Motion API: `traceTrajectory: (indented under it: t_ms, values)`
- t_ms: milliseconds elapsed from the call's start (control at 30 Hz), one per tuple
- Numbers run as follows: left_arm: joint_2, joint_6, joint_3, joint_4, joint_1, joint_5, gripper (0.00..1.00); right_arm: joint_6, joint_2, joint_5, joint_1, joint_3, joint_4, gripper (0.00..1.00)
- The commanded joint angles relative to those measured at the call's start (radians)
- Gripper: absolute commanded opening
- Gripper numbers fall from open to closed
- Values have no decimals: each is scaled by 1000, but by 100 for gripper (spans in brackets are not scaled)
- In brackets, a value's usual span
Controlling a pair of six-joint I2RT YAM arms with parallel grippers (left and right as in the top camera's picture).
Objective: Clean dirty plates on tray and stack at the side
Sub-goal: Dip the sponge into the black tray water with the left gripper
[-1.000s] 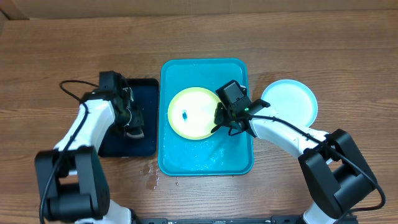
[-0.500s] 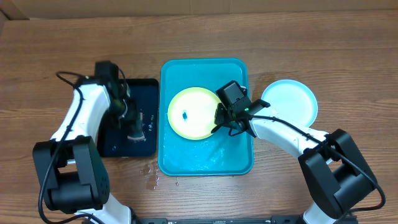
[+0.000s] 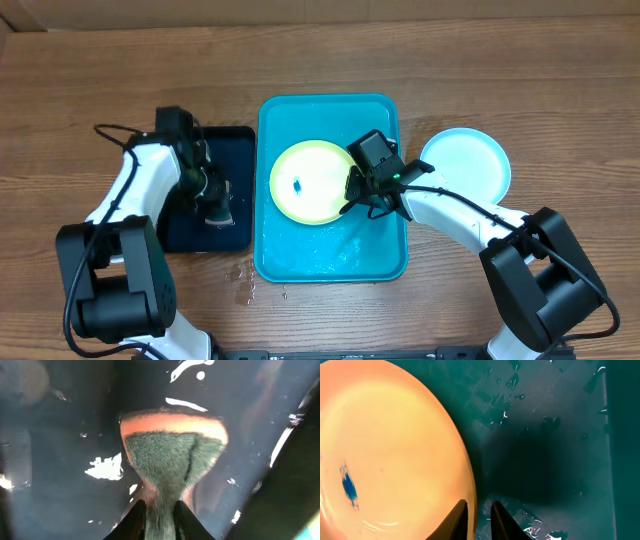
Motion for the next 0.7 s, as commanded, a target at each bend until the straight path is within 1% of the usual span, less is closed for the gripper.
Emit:
traceTrajectory:
  t_ms: [0,33,133,233,300,333,367,433,467,667]
  values:
    - [-1,-19,-63,61,-1,2,24,-4,5,7,1,-10,1,18]
    - [-1,-19,-74,82,-1,3,25,-4,5,7,1,-10,1,18]
    - [-1,-18,-88,104,-1,9,24,-4,5,7,1,-10,1,18]
    - [-1,-11,-80,96,-1,9,17,-4,5,6,1,-10,0,19]
    - [-1,-6,-45,50,7,9,12,-4,5,6,1,-10,-1,19]
    - [-3,-7,-3,-1,13,10,8,-4,5,6,1,-10,-3,19]
    - [-3,-7,48,-56,14,14,7,-4,5,6,1,-10,-3,20]
    - [-3,-7,81,-81,14,35,10,-4,5,6,1,-10,-2,20]
    - [-3,-7,88,-85,14,46,11,-4,5,6,1,-10,-2,23]
    - [-3,-7,65,-67,6,45,20,-4,5,6,1,-10,-7,23]
